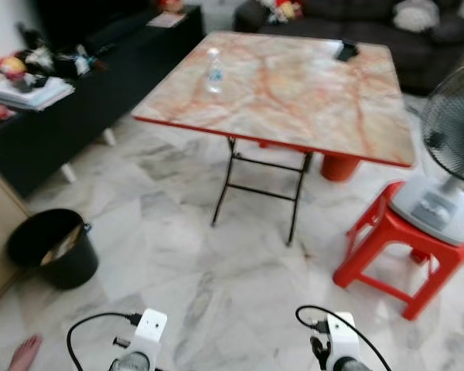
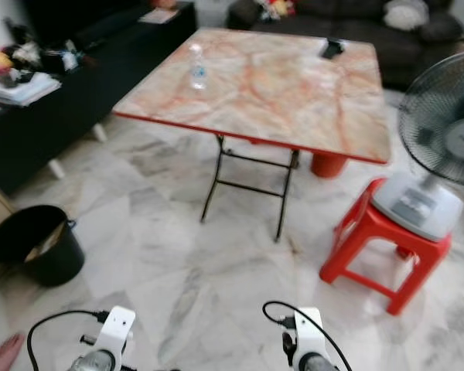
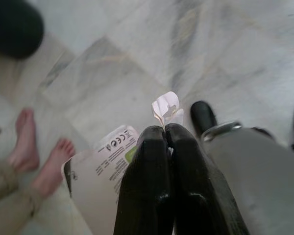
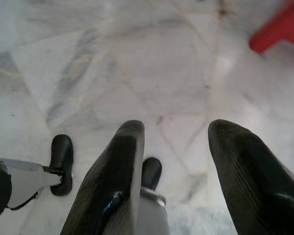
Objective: Picking trash to rubbish bin
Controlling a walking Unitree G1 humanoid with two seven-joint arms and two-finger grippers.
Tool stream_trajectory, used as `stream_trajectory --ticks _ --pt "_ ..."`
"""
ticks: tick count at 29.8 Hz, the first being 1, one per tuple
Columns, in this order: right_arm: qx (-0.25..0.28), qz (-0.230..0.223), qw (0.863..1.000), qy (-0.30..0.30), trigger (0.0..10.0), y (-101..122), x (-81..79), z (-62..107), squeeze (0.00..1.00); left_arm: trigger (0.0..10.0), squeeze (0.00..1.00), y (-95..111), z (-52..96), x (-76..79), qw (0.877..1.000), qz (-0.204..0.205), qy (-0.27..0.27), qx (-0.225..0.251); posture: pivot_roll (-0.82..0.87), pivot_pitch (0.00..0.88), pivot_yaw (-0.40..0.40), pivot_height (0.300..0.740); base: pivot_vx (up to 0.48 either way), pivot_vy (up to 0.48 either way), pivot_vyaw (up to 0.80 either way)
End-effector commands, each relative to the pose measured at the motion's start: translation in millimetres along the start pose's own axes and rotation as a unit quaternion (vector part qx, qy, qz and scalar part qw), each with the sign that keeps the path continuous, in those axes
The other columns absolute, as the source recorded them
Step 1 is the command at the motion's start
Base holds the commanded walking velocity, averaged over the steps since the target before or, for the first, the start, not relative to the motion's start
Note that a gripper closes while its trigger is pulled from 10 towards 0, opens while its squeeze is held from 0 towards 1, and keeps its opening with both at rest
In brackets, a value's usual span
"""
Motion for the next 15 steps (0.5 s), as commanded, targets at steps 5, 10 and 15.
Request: stream_trajectory --ticks 5,10,15 --pt "0.002 -0.004 1.000 -0.004 10.0 6.8 -1.1 -2.2 0.00 10.0 0.00 -2.9 0.5 -0.4 1.000 -0.011 -0.003 -0.004 0.00 0.039 0.014 0.740 0.000 0.000 0.79" --pt "0.006 0.002 1.000 0.000 10.0 10.6 -3.9 -3.1 0.00 10.0 0.00 -1.0 0.3 1.7 1.000 -0.014 -0.007 0.002 0.00 0.030 0.013 0.740 0.000 0.000 0.79" --pt "0.004 0.002 1.000 0.000 10.0 9.2 -4.1 -2.8 0.00 10.0 0.00 -2.0 0.5 2.7 1.000 -0.015 -0.007 0.001 0.00 0.025 0.015 0.740 0.000 0.000 0.79"
Point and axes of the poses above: a point about 5 cm out from each wrist's last joint towards the gripper, its own z axis pointing back from the gripper into the wrist, its own y axis along the axis of the wrist's last joint, x = y × z, the point moved 3 cm from there along -z, pointing out of the wrist towards the gripper, and after that the axes turned 12 degrees about z, right-handed, at the moved point
